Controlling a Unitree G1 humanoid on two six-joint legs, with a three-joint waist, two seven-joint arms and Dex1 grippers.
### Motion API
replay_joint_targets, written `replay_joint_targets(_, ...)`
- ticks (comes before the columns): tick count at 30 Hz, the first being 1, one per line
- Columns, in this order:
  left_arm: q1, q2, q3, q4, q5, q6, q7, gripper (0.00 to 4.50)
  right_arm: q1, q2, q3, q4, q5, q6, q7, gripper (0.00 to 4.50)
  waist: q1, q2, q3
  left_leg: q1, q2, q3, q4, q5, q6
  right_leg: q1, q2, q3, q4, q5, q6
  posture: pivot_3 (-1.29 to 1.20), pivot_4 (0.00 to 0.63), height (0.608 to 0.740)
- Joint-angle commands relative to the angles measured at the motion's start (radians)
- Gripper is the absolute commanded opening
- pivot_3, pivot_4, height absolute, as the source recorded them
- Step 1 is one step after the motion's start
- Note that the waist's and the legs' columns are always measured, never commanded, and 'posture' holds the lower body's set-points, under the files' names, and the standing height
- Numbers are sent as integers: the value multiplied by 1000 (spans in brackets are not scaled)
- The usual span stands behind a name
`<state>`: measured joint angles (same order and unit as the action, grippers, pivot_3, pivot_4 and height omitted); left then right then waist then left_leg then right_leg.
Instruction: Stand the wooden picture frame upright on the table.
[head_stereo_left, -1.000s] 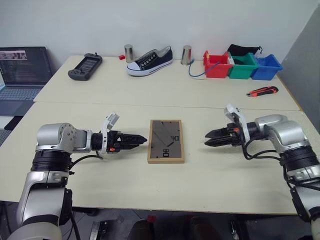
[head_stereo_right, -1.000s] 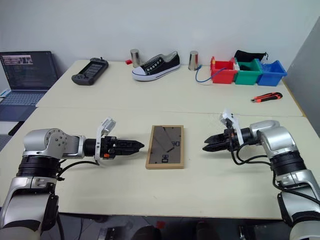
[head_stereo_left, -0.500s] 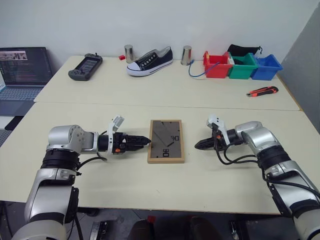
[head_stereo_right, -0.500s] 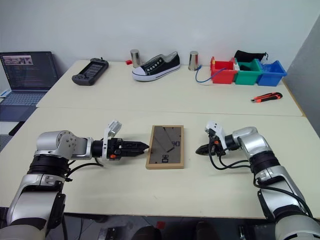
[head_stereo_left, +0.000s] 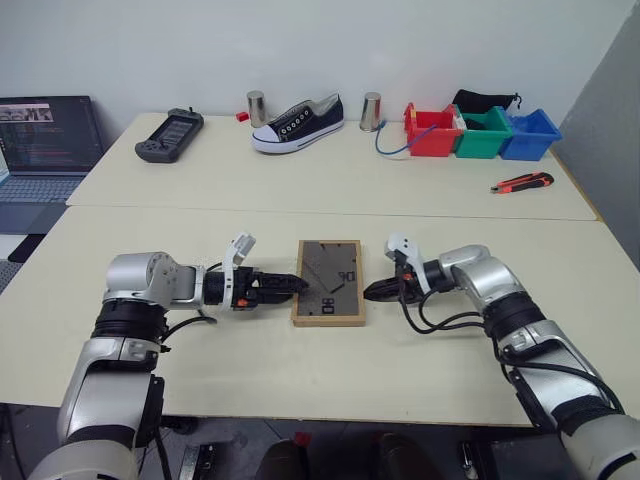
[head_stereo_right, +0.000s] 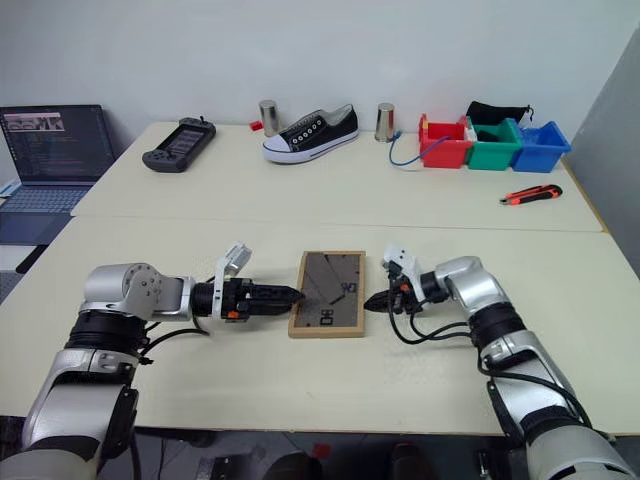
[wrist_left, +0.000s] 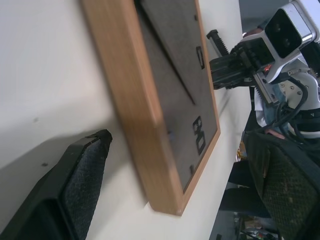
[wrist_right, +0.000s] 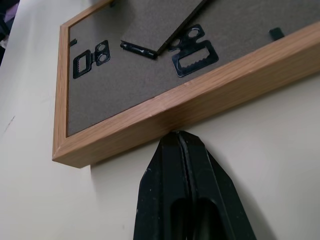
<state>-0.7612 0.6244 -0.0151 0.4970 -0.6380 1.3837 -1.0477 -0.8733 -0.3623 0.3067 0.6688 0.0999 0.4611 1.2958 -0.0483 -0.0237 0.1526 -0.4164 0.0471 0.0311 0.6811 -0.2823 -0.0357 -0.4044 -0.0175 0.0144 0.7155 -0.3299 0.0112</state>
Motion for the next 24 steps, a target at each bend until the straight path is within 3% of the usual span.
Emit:
replay_joint_targets(1,10,-20,-21,-28,2,-8,2,4500,-4,33,11,-6,-11,-7,-10,16,-1,0,0,0,0,0,0,0,0,0,0,0,0,0,0,0,150,740)
replay_joint_targets(16,44,-29,34,-88,-28,30,28,4500,-9,41,8,37,-32,-42,-16,16,-6,0,0,0,0,0,0,0,0,0,0,0,1,0,0,0,150,740)
replay_joint_targets(24,52,-31,46,-97,-36,22,31,2866,15,19,11,15,-32,-38,-7,0,-6,0,0,0,0,0,0,0,0,0,0,0,0,0,0,0,150,740)
